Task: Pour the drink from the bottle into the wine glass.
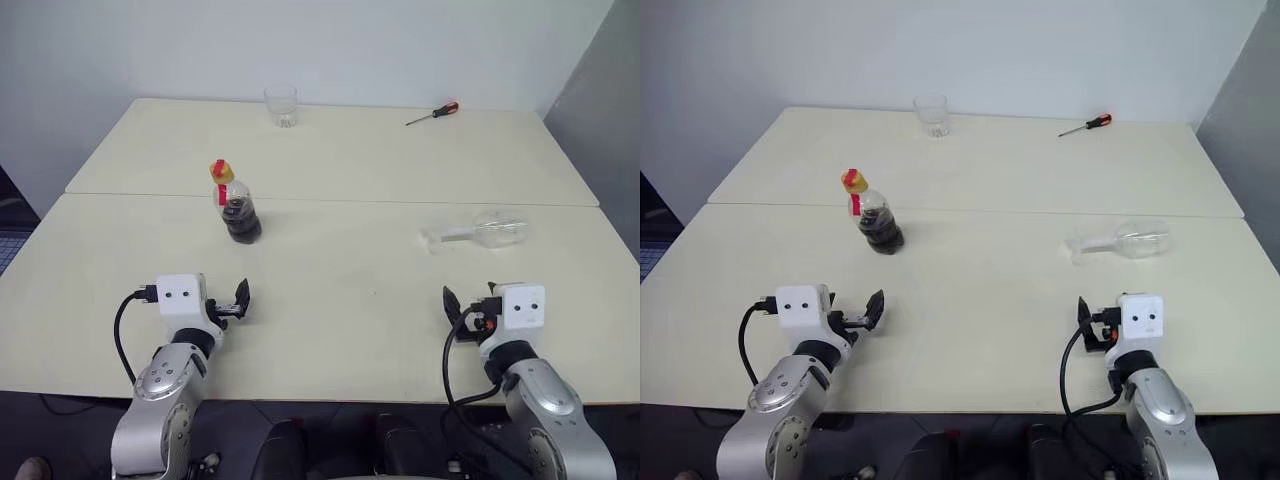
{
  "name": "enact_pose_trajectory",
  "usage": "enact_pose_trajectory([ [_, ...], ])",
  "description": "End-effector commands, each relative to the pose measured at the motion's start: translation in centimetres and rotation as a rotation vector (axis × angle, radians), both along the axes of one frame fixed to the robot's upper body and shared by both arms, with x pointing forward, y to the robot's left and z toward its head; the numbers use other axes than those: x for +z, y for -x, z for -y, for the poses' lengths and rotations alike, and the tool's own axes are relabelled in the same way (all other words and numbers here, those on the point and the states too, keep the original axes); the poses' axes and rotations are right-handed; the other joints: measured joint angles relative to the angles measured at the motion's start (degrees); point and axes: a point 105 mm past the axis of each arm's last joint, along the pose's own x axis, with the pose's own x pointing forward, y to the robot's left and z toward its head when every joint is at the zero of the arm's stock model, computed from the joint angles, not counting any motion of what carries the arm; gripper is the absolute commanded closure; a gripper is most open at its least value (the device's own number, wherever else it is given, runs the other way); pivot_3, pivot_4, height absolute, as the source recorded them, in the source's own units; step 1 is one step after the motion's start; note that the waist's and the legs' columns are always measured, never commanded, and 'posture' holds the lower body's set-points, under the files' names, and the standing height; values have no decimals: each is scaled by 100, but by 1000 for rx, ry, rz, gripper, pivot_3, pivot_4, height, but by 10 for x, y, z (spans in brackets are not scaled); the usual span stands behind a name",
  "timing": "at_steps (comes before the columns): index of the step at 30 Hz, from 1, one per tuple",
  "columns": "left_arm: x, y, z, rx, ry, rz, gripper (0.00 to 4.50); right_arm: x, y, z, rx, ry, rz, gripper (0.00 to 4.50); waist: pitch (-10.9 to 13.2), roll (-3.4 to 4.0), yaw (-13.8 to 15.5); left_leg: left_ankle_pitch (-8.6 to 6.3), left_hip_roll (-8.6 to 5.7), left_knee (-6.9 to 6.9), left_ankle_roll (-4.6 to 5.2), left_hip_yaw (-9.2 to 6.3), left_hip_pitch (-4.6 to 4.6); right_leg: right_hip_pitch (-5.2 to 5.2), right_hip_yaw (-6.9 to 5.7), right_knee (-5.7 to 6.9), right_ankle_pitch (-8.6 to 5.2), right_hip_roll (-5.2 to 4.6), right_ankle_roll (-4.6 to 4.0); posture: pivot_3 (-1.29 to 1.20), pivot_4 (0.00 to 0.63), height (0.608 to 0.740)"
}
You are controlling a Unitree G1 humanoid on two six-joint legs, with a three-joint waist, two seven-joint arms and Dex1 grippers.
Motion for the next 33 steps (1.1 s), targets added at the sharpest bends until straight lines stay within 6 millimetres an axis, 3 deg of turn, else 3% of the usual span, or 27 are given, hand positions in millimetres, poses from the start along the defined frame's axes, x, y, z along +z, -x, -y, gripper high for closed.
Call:
enact_pose_trajectory([
  [1, 15, 0, 1, -12, -30, 47, 32, 11, 4, -4, -10, 3, 45, 232, 0, 0, -1, 0, 0, 0, 0, 0, 0, 0, 0, 0, 0, 0, 0, 0, 150, 740],
  [25, 19, -5, 3, -21, -54, 71, 32, 15, -1, -13, 69, -5, 61, 232, 0, 0, -1, 0, -1, 0, 0, 1, 1, 0, 0, 0, 0, 0, 0, 0, 150, 740],
  [29, 23, -16, 0, -35, -89, 98, 32, 24, -4, -29, 209, -41, 84, 232, 0, 0, -1, 0, -2, 1, 0, 1, 1, 0, -1, 0, 0, 1, 0, 0, 150, 740],
  [33, 28, -36, -8, -39, -129, 130, 32, 49, -4, -52, 448, -80, 144, 232, 1, 0, 0, 0, -9, 1, 1, 1, 3, 2, -3, -1, 2, 5, -2, 0, 150, 740],
])
